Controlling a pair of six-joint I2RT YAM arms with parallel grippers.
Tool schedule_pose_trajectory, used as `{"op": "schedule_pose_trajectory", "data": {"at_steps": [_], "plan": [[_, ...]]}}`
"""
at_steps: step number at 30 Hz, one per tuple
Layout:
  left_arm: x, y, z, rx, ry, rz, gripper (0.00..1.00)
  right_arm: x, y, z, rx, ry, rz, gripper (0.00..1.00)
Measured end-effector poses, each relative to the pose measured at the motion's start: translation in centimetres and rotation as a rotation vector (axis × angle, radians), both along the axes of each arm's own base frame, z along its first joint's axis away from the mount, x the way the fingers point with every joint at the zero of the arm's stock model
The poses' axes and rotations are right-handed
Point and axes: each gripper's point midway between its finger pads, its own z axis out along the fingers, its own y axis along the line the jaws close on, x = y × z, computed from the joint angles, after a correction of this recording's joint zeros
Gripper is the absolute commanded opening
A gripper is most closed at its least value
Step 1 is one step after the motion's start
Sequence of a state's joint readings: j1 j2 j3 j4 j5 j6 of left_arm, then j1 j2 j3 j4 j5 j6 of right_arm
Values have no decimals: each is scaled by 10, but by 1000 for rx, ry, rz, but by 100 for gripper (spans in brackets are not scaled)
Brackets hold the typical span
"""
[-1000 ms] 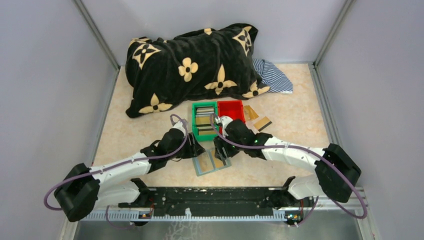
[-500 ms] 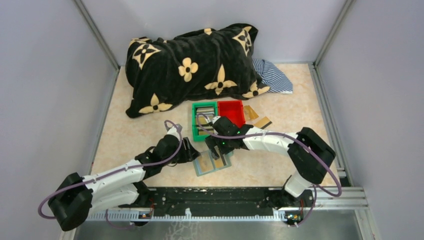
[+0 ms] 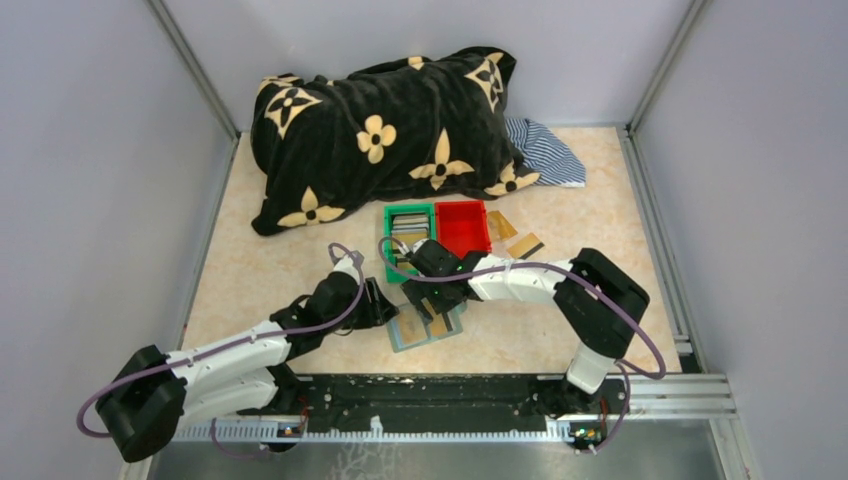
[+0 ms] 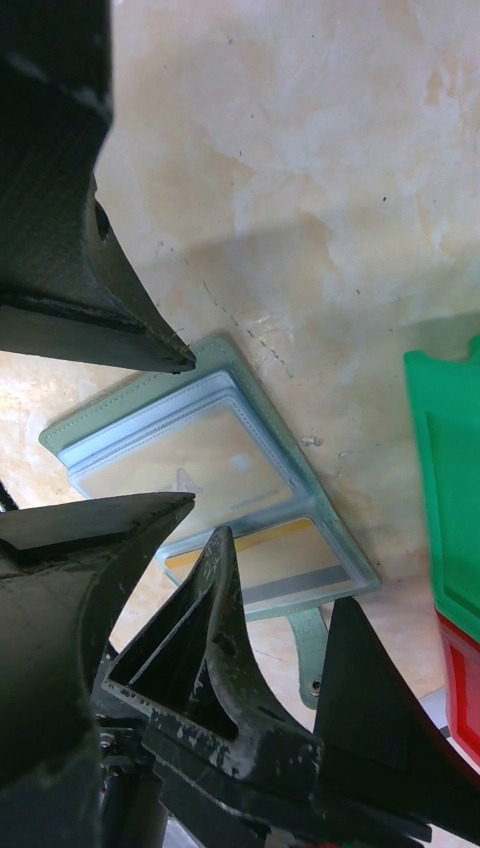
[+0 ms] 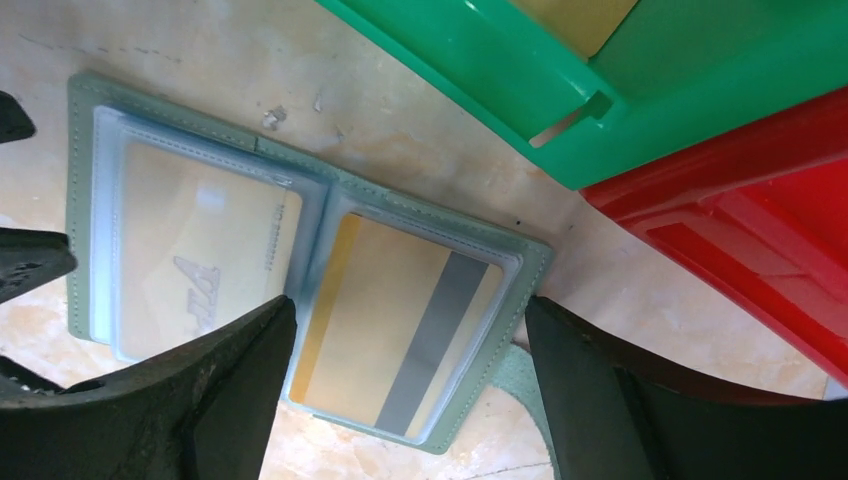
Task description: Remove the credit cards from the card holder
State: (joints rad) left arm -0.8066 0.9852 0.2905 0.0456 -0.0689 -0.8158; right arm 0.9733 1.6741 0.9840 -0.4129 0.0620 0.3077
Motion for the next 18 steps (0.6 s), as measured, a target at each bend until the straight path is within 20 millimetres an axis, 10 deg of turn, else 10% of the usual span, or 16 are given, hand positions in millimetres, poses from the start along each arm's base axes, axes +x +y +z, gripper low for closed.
{"op": "schedule_pose_trajectory", "data": {"at_steps": [18], "plan": [[-1,-2,-1,-12,-1,-11,53,5,0,-3,-21,-24,-80,49]]}}
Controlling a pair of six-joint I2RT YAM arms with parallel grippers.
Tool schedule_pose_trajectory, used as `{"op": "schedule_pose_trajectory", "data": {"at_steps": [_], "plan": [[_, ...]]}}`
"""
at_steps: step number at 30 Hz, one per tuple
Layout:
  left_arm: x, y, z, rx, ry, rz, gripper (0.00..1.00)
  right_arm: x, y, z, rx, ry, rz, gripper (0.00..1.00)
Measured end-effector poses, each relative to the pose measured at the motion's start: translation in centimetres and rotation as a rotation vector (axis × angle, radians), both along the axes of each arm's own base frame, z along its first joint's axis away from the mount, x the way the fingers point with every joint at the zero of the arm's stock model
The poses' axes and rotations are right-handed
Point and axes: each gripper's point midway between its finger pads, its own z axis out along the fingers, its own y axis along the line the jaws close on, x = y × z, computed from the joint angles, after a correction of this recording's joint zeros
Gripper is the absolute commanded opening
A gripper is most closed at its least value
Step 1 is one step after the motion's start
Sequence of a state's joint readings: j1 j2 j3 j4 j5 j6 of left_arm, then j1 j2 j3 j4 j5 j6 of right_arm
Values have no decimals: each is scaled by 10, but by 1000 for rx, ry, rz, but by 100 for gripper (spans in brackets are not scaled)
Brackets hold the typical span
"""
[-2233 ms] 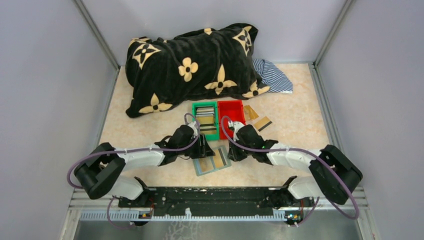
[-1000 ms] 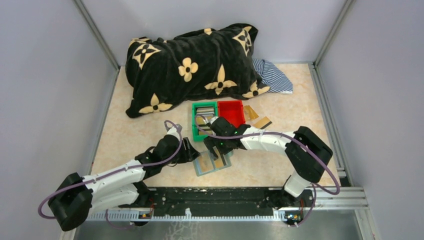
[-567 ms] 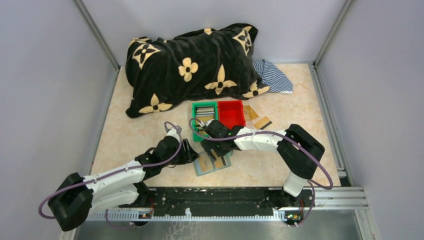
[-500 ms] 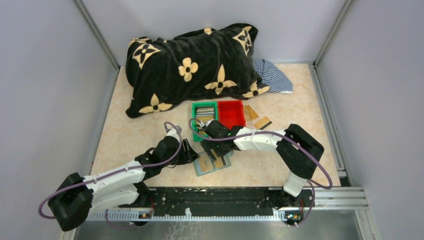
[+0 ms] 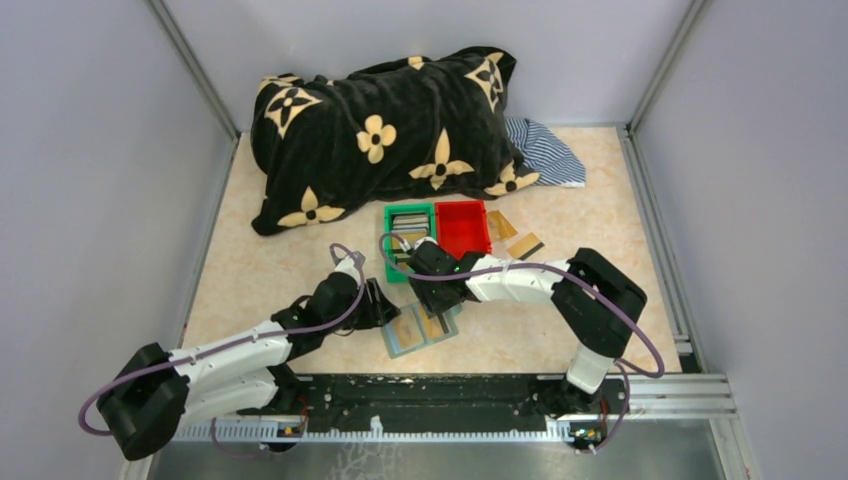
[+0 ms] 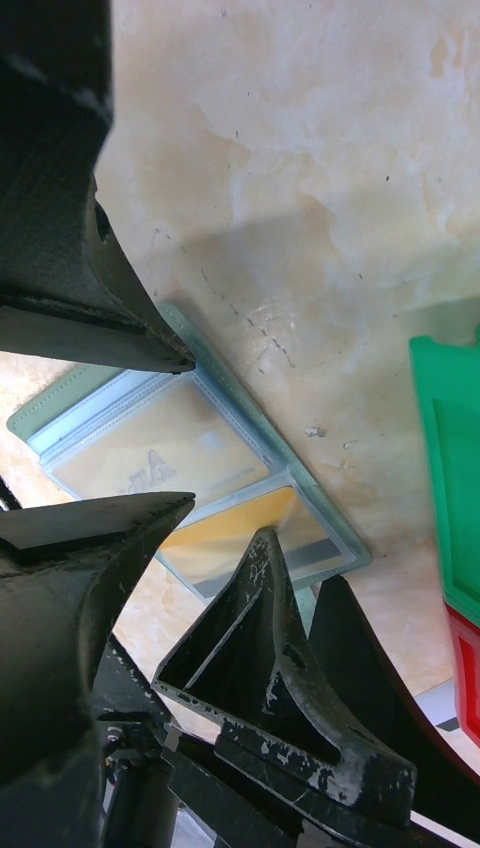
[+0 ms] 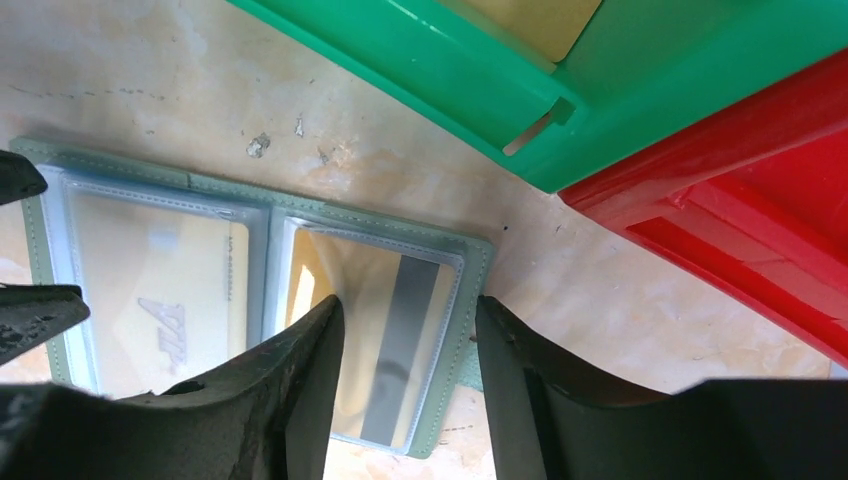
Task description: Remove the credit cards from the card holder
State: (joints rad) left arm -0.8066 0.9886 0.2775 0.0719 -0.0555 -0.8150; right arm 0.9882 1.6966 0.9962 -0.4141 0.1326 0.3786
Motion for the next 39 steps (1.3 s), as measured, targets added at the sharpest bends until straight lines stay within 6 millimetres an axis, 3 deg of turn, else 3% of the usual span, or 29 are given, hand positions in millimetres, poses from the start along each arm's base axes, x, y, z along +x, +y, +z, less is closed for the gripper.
{"op": "schedule_pose_trajectory", "data": {"at_steps": [7,21,30,39], "plan": [[-4,-5,-6,0,23,-30,54,-3,0,0,-1,6,-11,75],[-4,-8,-1,-19,11,-46,54,-17,6,8,-66,-44,12,75],[-7,-5,-1,-28,0,-47,54,-16,7,-1,-91,-34,-4,79],[-8,-4,-2,-28,0,-47,54,-14,7,-1,-120,-26,-23,78]]}}
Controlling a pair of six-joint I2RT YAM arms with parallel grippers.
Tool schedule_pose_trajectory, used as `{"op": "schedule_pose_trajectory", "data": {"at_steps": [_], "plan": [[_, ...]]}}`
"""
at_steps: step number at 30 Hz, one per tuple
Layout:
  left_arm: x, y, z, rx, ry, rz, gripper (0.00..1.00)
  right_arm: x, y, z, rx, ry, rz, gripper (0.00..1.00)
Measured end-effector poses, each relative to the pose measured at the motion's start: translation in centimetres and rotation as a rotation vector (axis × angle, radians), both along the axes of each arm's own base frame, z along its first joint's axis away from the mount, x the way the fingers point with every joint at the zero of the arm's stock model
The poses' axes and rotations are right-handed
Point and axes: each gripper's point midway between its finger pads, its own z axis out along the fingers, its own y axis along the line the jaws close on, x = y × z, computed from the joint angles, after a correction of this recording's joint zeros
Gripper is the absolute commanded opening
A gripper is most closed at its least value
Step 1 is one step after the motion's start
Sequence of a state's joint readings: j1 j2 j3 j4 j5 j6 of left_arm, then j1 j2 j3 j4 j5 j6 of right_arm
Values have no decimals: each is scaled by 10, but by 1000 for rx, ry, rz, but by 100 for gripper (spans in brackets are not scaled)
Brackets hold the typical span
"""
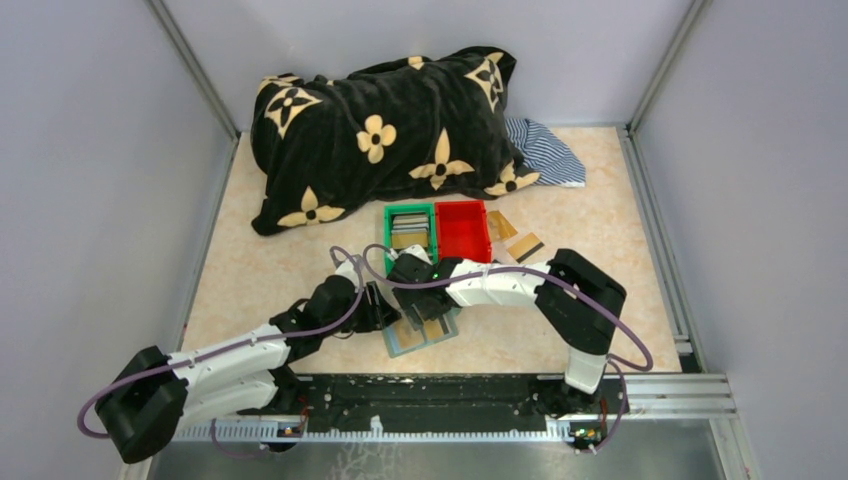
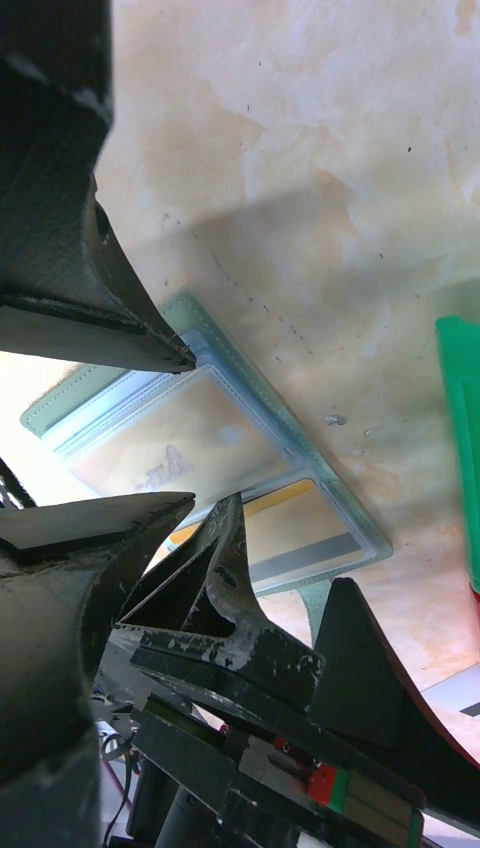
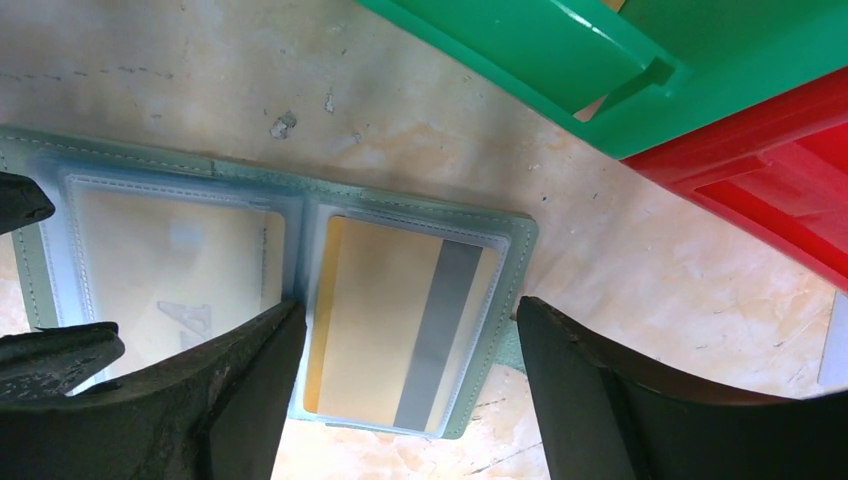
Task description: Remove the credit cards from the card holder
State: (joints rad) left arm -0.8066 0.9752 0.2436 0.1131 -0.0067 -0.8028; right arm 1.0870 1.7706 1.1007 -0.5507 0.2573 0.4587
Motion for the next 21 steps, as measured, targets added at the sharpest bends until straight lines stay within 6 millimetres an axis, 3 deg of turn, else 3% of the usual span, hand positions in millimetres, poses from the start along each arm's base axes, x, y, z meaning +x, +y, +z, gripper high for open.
{"op": "schedule_pose_trajectory", "data": {"at_steps": [14,19,21], "plan": [[0,0,-1,1,1,0,53,-3,4,-1,-14,7,-27,72],[0,0,-1,1,1,0,53,-4,6,-2,-4,12,-25,55],[0,0,-1,1,1,0,53,-4,7,-3,0,12,-24,53]]}}
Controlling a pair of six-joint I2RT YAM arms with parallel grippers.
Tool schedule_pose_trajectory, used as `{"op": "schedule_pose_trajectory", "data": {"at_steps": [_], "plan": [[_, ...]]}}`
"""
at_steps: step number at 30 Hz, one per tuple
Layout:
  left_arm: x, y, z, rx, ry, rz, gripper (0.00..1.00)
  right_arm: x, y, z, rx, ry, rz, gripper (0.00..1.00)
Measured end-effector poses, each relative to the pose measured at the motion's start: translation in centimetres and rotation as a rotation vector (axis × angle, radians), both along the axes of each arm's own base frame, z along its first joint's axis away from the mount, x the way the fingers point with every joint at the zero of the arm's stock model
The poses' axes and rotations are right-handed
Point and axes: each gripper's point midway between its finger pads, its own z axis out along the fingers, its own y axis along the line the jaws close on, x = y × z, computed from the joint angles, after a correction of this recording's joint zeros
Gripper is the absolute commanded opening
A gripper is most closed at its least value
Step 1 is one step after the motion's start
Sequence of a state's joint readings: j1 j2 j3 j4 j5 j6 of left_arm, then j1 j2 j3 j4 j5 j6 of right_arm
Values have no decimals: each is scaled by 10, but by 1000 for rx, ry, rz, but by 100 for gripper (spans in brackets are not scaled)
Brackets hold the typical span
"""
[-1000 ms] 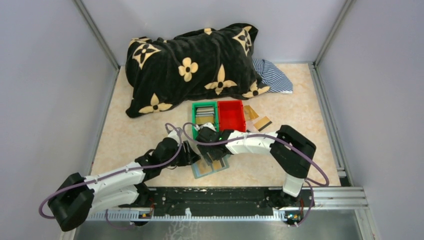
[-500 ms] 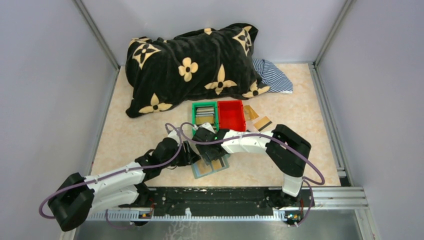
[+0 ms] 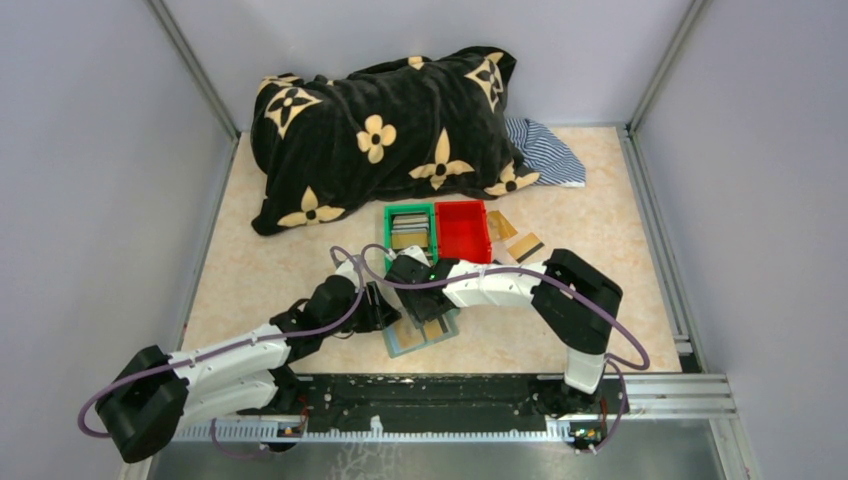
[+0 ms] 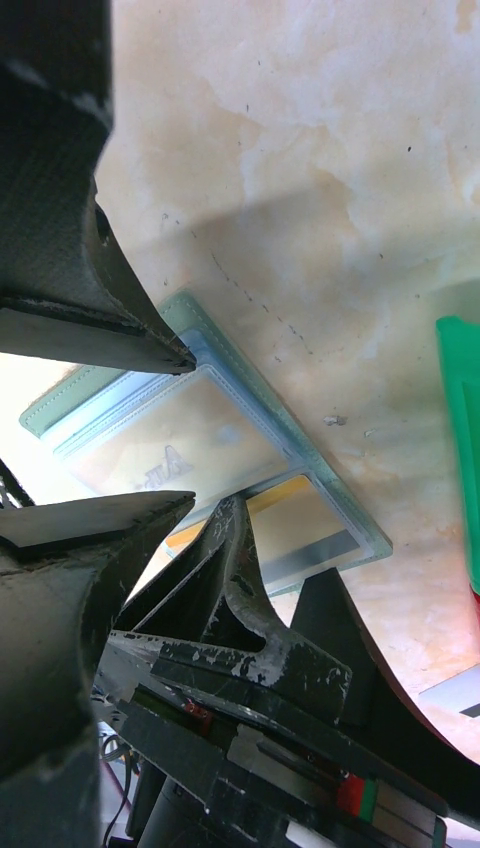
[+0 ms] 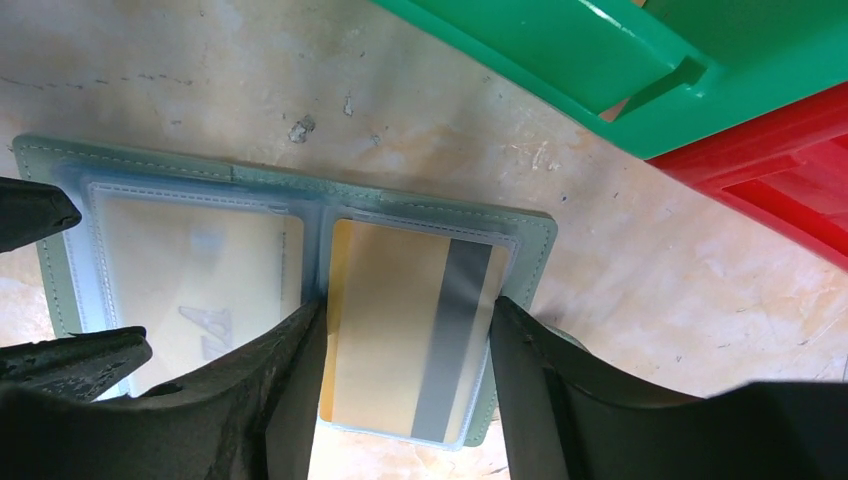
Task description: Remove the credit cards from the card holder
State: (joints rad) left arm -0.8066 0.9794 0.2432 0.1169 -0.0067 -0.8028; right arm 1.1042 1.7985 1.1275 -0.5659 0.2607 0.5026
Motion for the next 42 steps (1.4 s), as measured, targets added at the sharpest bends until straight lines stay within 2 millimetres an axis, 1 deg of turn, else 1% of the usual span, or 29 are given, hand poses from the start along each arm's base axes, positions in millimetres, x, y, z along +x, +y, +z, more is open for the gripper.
{"op": "schedule_pose_trajectory", "data": {"at_steps": [4,9,13,15,19,21,25,29,34,36,42], "plan": [[0,0,0,0,0,0,53,0,0,0,2,0,0,51],[0,0,0,0,0,-1,52,0,0,0,2,1,1,46],[-1,-4,3,-16,-5,-22,53,0,1,0,4,3,1,35],[-2,-9,7,-37,-14,-46,54,-1,1,0,7,7,3,29],[-7,-23,21,-105,-42,-119,54,-1,1,0,36,23,4,22],[-9,-29,28,-136,-63,-160,54,-1,1,1,55,31,3,19],[-13,-34,33,-157,-76,-208,54,-1,1,2,97,57,3,14],[-16,-38,38,-180,-88,-237,55,-1,3,4,147,89,1,13],[-23,-39,36,-203,-78,-266,55,-8,16,6,233,144,27,12],[-24,-40,36,-216,-70,-270,55,-10,19,7,246,158,37,12],[-23,-44,37,-256,-44,-258,55,-9,18,7,268,183,37,12]]}}
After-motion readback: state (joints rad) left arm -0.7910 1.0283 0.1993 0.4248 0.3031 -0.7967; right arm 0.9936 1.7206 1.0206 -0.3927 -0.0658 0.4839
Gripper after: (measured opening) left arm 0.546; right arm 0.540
